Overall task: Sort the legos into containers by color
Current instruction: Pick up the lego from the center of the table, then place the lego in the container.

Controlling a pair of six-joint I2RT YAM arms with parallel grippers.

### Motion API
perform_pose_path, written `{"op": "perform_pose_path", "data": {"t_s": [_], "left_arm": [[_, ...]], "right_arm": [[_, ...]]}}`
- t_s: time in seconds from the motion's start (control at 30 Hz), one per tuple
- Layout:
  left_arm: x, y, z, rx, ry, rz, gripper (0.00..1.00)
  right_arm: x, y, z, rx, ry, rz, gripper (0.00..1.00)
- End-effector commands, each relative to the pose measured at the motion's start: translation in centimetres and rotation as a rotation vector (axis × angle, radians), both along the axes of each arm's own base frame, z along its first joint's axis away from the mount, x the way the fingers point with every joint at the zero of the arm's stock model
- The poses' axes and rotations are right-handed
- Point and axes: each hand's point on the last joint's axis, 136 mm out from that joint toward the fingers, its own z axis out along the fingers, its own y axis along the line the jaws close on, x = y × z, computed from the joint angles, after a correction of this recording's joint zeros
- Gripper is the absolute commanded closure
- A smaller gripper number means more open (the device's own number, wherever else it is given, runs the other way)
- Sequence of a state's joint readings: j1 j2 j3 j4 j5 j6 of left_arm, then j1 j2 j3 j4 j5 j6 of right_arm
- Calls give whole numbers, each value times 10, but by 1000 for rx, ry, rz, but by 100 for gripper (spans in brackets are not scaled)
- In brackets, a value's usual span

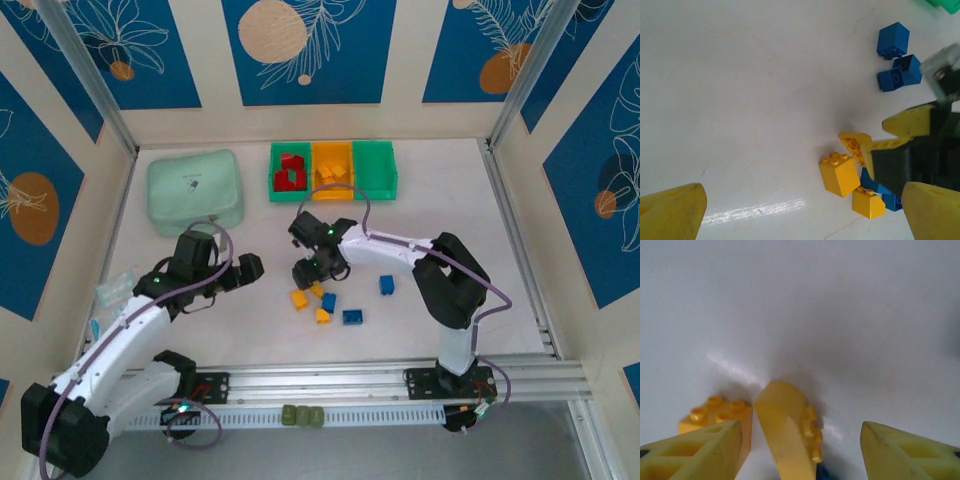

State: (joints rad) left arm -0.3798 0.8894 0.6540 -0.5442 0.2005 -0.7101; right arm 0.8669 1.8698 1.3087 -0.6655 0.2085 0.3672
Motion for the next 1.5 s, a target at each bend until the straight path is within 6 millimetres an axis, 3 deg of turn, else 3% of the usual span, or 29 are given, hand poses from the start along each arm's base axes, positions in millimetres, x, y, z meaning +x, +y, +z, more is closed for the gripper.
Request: {"op": "perform_pose_path", "data": {"t_s": [0.0, 0.23, 0.47, 0.73, 0.87, 1.0, 1.13, 1.23, 1.47], "left_arm": [[-10, 10, -11, 17, 42, 44, 1], [-14, 12, -13, 12, 42, 57, 1], [-12, 11, -11, 9, 34, 57, 1], [-11, 11, -10, 12, 29, 55, 1], [-10, 11, -7, 13, 26, 50, 1], [-8, 10, -3, 16, 16, 46, 1], [0, 6, 6, -4, -13, 39, 1], [10, -3, 14, -24, -34, 15, 1], [43, -26, 35, -69, -87, -40, 1]], "right_arm": [[-12, 5, 7, 42, 14, 37, 36], [-17, 5, -12, 9, 39, 41, 47], [-12, 9, -12, 8, 23, 58, 59], [-8, 8, -18, -17, 27, 76, 59], [-7, 10, -12, -4, 21, 73, 64], [1, 9, 9, 14, -18, 55, 69], [22, 2, 37, 45, -77, -10, 70], [49, -6, 59, 83, -125, -79, 70], [141, -31, 96, 145, -278, -291, 70]]}}
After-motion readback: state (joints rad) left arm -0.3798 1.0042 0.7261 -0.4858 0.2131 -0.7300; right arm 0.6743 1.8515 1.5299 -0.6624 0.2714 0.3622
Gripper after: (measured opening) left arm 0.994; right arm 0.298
